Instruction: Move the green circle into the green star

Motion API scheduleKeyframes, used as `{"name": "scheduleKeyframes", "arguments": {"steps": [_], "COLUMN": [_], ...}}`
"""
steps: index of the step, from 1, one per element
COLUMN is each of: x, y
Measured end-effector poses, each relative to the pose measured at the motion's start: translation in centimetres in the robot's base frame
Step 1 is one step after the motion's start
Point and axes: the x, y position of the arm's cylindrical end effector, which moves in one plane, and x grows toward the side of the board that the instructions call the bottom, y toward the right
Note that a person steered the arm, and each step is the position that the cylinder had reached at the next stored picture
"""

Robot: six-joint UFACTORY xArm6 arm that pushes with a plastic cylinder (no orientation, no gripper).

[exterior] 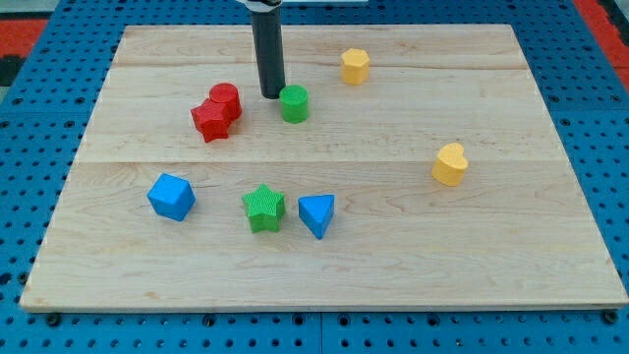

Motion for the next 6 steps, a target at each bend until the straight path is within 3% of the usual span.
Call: {"name": "scheduleKeyframes", "arguments": {"steps": [2, 3, 4, 6], "x": [0.1, 4.8, 6.6, 5.4], "y": [1.5, 1.9, 1.9, 1.1]}}
